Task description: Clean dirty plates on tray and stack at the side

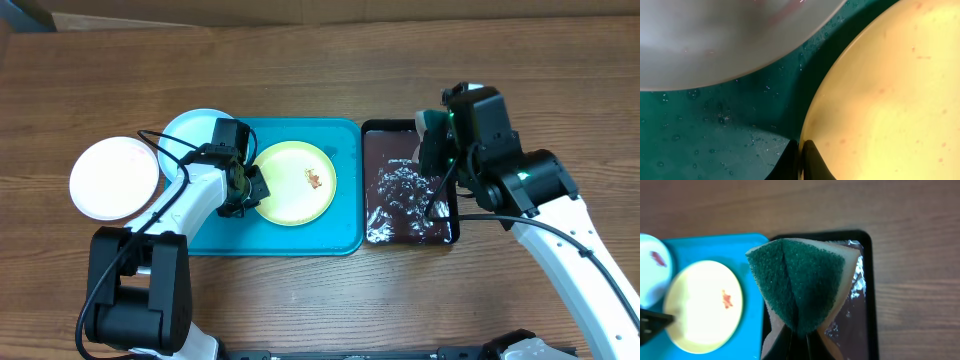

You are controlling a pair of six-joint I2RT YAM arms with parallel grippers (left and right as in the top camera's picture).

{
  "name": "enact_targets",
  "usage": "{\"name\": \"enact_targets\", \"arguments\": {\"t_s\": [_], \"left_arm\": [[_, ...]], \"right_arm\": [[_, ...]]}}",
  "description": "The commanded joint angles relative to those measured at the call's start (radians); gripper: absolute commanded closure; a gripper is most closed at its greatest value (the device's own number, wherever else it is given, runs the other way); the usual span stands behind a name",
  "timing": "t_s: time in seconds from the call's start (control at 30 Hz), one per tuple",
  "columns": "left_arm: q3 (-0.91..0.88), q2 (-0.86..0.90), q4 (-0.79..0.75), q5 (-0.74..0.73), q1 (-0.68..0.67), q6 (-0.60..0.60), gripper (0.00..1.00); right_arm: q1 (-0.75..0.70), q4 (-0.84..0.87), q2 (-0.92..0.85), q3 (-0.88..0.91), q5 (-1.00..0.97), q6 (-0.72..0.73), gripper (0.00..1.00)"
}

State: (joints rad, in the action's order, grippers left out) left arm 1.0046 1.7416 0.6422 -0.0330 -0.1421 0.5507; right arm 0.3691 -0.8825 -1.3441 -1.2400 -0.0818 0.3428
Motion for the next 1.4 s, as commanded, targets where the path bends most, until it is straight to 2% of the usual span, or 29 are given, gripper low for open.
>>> {"name": "enact_targets", "arguments": {"t_s": [0.0, 0.13, 0.27, 0.37, 0.53, 0.67, 0.87, 1.07, 1.37], "left_arm": [[-0.009, 0.011, 0.003, 0.003, 0.003, 0.003, 0.96], [-0.009, 0.011, 0.0, 0.003, 0.003, 0.003, 0.96], [-0.009, 0.011, 0.0, 0.002, 0.003, 0.003, 0.96], [-0.009, 0.011, 0.001, 0.003, 0.003, 0.002, 0.96], [-0.009, 0.011, 0.0, 0.003, 0.003, 0.002, 0.96], [-0.009, 0.011, 0.0, 0.003, 0.003, 0.003, 0.96], [-0.009, 0.011, 0.0, 0.001, 0.003, 0.003, 0.96], [-0.009, 0.011, 0.004, -0.001, 0.003, 0.003, 0.96], [-0.009, 0.011, 0.009, 0.0, 0.003, 0.003, 0.96]], "right_arm": [[0.006, -0.001, -0.045, 0.059, -0.029, -0.037, 0.96], [0.005, -0.031, -0.161, 0.065, -0.029, -0.06, 0.96], [0.005, 0.019, -0.273, 0.062, -0.027, -0.063, 0.96], [0.005, -0.013, -0.304, -0.017, 0.014, -0.063, 0.96], [0.006, -0.204, -0.304, -0.265, 0.023, -0.025, 0.96], [0.017, -0.261, -0.304, -0.419, 0.116, -0.098, 0.96], [0.082, -0.217, -0.33, -0.442, 0.185, -0.116, 0.96], [0.208, -0.13, -0.495, -0.444, 0.152, -0.138, 0.96], [0.306, -0.022, -0.72, -0.444, -0.079, -0.139, 0.96]]}}
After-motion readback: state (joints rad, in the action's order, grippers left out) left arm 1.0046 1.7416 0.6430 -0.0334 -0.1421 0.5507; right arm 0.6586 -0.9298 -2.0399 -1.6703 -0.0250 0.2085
